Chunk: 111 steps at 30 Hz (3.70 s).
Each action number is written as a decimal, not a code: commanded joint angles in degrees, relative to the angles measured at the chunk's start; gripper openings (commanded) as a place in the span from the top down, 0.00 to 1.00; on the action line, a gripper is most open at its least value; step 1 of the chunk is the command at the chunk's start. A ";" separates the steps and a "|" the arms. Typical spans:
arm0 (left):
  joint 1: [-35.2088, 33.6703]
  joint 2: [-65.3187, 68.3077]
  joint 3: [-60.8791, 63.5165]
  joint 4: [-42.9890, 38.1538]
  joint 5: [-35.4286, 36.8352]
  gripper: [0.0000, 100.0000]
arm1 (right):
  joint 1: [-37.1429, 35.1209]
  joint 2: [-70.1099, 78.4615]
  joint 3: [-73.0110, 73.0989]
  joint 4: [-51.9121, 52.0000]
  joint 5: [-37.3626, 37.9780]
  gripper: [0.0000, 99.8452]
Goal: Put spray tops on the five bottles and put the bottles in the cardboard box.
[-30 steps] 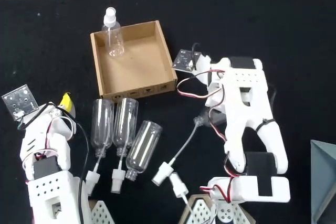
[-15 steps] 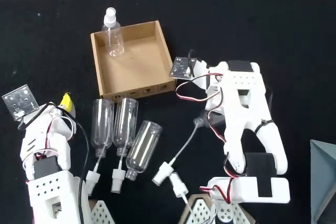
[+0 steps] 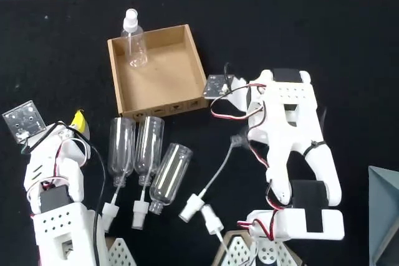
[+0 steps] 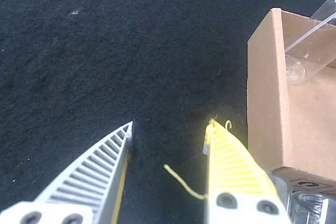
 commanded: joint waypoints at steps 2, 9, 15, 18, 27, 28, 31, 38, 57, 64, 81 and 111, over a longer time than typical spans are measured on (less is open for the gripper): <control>-0.31 -0.70 -0.84 -1.23 -0.53 0.79 | -0.97 -3.12 -3.21 0.88 3.60 0.72; -0.31 -0.70 -0.84 -1.23 -0.53 0.79 | -0.88 -3.12 1.19 -3.43 6.68 0.72; -0.31 -0.70 -0.84 -1.23 -0.53 0.79 | -1.14 -3.12 7.08 -10.46 6.68 0.72; -0.31 -0.70 -0.84 -1.23 -0.53 0.79 | -1.05 -3.12 9.27 -13.10 6.68 0.72; -0.31 -0.70 -0.84 -1.23 -0.53 0.79 | -0.88 -3.12 10.07 -14.15 6.68 0.72; -0.31 -0.70 -0.84 -1.23 -0.53 0.79 | -0.88 -3.12 10.07 -14.15 6.59 0.72; -0.31 -0.70 -0.84 -1.23 -0.53 0.79 | -0.79 -3.12 10.15 -14.15 6.24 0.72; -0.31 -0.70 -0.84 -1.23 -0.53 0.79 | -0.88 -3.12 12.26 -14.15 1.32 0.72; -0.31 -0.70 -0.84 -1.23 -0.53 0.79 | -1.14 -3.12 12.18 -13.63 -26.81 0.72; -0.31 -0.70 -0.84 -1.23 -0.53 0.79 | -1.23 -3.12 12.18 -10.90 -20.22 0.72; -0.31 -0.70 -0.84 -1.23 -0.53 0.79 | -0.79 -3.12 16.04 -10.81 0.09 0.72; -0.31 -0.70 -0.84 -1.23 -0.53 0.79 | 2.29 -3.30 14.46 -10.81 3.78 0.72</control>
